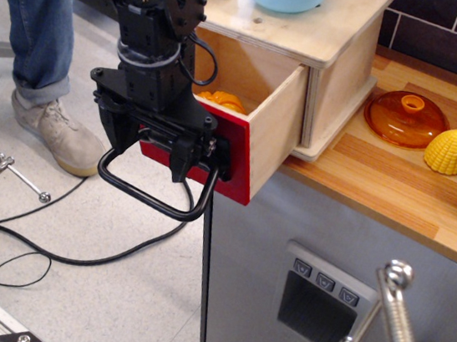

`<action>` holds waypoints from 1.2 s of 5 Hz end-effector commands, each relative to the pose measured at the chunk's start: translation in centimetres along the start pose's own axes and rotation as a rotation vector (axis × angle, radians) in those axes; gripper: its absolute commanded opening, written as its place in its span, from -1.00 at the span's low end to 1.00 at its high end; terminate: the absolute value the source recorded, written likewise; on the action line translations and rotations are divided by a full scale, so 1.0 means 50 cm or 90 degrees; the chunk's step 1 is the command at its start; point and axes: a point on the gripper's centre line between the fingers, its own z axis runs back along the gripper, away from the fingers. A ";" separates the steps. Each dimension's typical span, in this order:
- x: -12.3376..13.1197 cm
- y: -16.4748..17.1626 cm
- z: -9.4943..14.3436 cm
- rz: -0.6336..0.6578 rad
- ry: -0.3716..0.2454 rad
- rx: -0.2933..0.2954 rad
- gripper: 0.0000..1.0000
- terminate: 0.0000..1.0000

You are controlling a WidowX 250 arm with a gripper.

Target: Close drawer of box

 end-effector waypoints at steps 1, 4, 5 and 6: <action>0.132 0.027 0.040 0.016 -0.082 -0.006 1.00 -1.00; 0.262 0.080 0.054 0.023 -0.097 0.000 1.00 -1.00; 0.286 0.079 0.050 0.036 -0.103 0.006 1.00 -1.00; 0.293 0.083 0.055 0.018 -0.055 -0.002 1.00 -1.00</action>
